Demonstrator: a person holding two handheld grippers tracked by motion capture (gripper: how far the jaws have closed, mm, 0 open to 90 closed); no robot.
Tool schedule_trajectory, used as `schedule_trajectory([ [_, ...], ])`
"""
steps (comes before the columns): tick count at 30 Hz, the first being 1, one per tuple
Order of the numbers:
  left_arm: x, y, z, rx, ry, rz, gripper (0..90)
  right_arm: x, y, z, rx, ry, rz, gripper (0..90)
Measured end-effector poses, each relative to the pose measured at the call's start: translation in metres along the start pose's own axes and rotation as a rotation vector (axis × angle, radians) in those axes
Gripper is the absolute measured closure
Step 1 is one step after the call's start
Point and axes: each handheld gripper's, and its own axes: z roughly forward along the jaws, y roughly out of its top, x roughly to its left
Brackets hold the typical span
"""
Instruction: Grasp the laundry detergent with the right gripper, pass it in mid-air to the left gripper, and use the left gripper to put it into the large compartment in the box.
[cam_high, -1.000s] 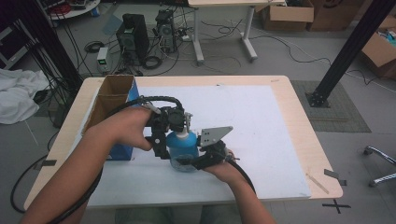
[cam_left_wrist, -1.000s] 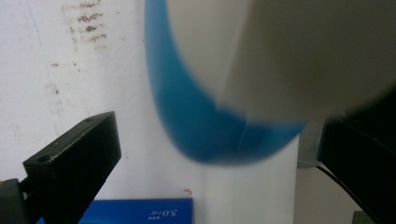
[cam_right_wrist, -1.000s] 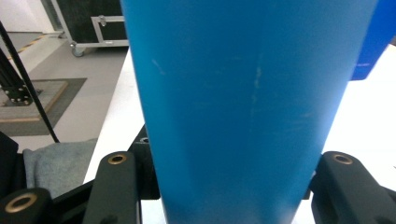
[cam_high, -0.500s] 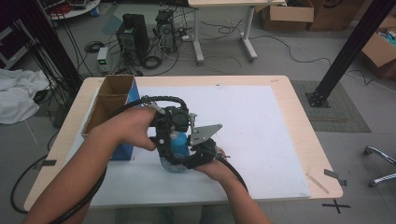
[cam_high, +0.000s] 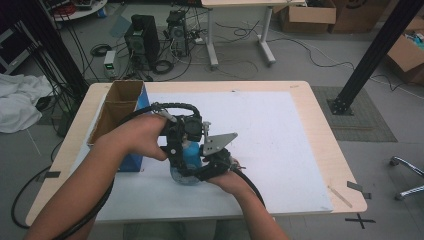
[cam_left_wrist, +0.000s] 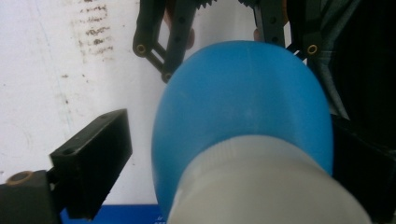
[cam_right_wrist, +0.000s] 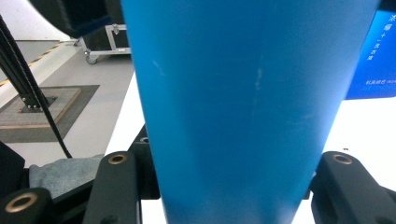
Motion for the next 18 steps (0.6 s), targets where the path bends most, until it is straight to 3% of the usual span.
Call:
schedule_trajectory([
  [18, -0.0025, 0.0062, -0.0037, 0.033, 0.014, 0.009, 25.8, 0.0007, 0.0014, -0.0042, -0.014, -0.007, 0.0, 45.8],
])
